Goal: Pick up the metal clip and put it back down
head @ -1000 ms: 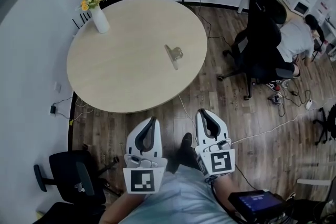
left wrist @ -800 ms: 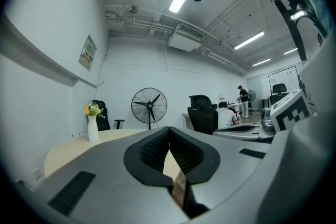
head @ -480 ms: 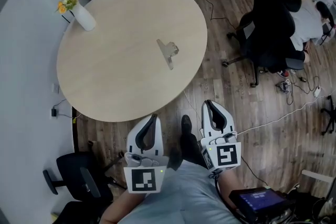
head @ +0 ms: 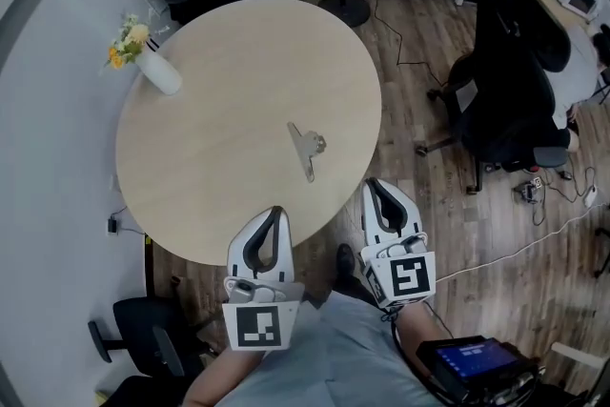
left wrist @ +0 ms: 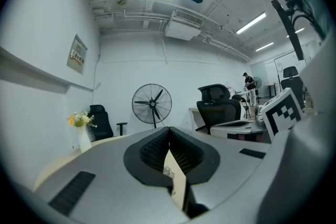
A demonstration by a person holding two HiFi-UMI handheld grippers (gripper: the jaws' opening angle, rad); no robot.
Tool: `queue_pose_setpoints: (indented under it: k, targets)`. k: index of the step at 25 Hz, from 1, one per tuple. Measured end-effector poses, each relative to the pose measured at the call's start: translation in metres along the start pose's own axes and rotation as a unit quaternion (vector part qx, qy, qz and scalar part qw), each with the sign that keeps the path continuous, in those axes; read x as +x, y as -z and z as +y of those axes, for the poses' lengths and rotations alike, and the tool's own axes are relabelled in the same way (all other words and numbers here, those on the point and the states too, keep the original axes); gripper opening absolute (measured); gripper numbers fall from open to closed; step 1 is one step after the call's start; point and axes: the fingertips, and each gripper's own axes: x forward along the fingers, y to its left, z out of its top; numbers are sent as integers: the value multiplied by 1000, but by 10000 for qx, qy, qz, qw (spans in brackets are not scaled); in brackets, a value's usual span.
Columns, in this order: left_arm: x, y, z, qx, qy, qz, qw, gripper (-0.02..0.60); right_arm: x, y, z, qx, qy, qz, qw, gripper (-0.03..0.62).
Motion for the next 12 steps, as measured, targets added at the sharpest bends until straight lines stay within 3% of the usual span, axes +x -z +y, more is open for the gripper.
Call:
queue_pose_setpoints:
  k: [6,12]
  targets:
    - [20,-23,13,175,-316,-137,9993,19,36,-28,-8,81,-215,-173,9996,51]
    - [32,-21,38,159,-513,-54,9985,20,69,-25,1,95,-408,-107,9991,51]
